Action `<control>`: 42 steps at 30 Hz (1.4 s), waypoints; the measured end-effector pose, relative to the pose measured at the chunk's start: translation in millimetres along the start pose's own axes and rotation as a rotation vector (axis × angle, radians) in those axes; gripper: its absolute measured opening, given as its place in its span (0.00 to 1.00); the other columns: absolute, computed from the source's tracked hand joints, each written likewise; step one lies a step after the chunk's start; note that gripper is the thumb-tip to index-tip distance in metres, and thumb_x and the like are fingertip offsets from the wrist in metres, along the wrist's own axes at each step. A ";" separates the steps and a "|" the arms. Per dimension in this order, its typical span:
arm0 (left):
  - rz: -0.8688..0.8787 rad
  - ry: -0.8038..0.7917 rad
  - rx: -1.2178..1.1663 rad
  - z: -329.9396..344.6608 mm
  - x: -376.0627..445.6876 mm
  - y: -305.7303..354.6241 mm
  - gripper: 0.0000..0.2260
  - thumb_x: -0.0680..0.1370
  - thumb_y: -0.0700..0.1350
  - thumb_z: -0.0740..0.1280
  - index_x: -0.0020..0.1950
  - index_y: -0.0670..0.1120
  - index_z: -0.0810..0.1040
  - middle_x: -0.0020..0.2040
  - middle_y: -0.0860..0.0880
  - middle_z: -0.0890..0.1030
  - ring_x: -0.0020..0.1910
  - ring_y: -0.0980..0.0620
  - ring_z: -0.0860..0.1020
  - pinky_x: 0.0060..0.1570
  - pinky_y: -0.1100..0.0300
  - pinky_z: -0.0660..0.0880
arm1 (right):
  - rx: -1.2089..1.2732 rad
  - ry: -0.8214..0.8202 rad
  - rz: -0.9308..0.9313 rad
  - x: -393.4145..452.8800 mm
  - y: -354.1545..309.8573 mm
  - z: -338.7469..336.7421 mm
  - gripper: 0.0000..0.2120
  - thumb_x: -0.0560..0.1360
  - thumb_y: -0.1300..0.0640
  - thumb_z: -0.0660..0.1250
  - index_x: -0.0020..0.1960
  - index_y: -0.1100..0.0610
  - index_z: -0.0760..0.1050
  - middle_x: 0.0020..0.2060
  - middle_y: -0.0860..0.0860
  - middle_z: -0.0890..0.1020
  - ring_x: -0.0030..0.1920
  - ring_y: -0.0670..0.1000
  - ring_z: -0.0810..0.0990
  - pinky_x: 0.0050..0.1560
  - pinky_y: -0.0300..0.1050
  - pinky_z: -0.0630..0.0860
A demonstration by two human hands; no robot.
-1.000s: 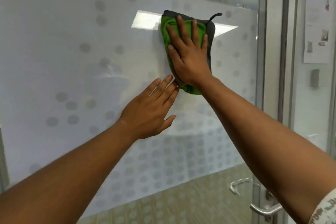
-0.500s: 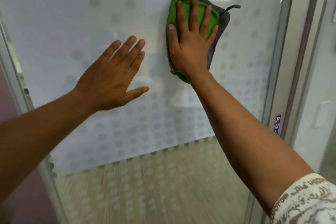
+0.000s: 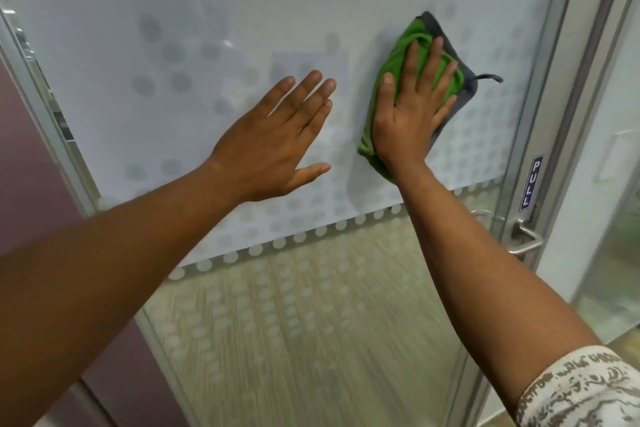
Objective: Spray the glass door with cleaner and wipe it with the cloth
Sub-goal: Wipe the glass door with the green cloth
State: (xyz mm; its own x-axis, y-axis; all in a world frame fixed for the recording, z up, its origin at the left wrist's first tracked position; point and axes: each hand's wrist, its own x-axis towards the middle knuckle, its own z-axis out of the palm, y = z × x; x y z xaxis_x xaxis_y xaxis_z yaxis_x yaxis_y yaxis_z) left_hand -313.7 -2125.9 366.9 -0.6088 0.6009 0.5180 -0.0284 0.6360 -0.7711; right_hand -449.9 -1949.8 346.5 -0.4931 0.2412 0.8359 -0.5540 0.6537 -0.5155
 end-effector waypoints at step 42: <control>0.032 -0.020 0.062 -11.0 -32.3 -40.9 0.42 0.81 0.69 0.38 0.82 0.37 0.47 0.83 0.38 0.45 0.83 0.40 0.45 0.81 0.42 0.48 | 0.070 0.033 0.203 -122.3 -93.6 35.2 0.27 0.84 0.45 0.45 0.81 0.50 0.49 0.81 0.54 0.47 0.80 0.64 0.42 0.74 0.71 0.42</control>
State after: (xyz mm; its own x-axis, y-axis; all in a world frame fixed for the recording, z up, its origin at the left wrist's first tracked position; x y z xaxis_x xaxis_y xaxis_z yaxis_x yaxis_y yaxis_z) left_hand -284.2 -2166.0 385.8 -0.6263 0.6100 0.4855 -0.0570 0.5852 -0.8089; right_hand -361.3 -2065.8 285.9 -0.5776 0.3874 0.7185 -0.4914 0.5379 -0.6850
